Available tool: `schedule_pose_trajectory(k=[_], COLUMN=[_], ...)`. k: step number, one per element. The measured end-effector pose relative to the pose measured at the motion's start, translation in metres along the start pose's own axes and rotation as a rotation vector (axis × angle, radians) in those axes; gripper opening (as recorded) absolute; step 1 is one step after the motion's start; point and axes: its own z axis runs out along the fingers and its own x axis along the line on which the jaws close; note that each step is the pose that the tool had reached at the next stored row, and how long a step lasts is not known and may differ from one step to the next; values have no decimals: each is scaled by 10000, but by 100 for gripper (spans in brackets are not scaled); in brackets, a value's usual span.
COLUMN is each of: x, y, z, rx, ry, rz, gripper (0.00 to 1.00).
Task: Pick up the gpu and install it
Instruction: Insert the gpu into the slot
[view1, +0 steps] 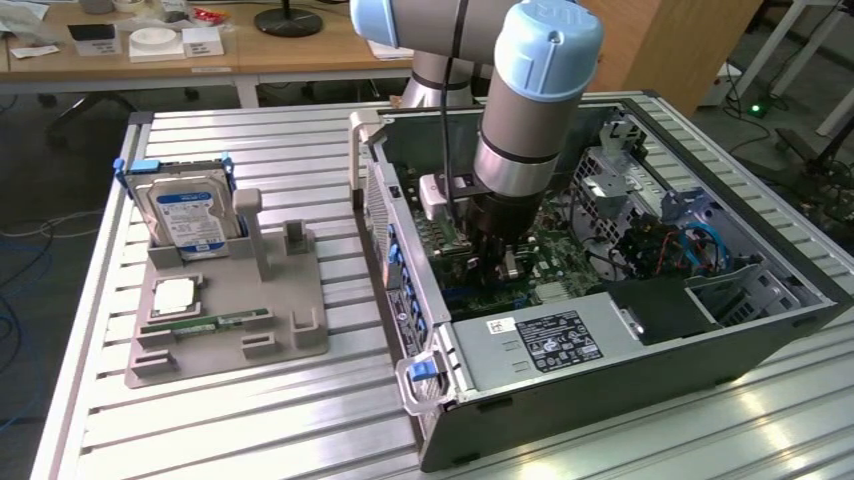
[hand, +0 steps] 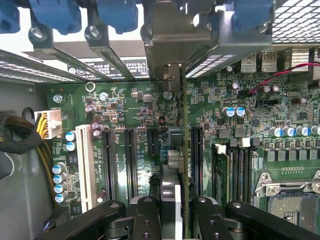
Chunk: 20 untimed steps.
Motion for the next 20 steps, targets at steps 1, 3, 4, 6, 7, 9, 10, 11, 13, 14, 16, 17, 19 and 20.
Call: schedule_pose_trajectory(k=[1, 3, 4, 6, 7, 9, 10, 11, 13, 14, 16, 17, 19, 20], x=[0, 0, 0, 0, 0, 1, 0, -1, 1, 1, 1, 1, 1, 1], y=[0, 0, 0, 0, 0, 1, 0, 1, 1, 2, 2, 2, 1, 2], z=[2, 4, 5, 7, 9, 15, 22, 33, 37, 37, 38, 39, 40, 39], rx=[-1, 0, 1, 1, 0, -1, -1, 3, -2, -4, -7, -7, -6, -6], ry=[0, 0, -1, -2, -2, 1, -2, -10, -2, 0, 1, 0, -1, -1], rz=[0, 0, 0, 0, 0, 0, -1, 0, -1, -1, 0, 0, -1, -1], gripper=[29, 29, 29, 29, 29, 29, 29, 29, 29, 29, 29, 29, 29, 29])
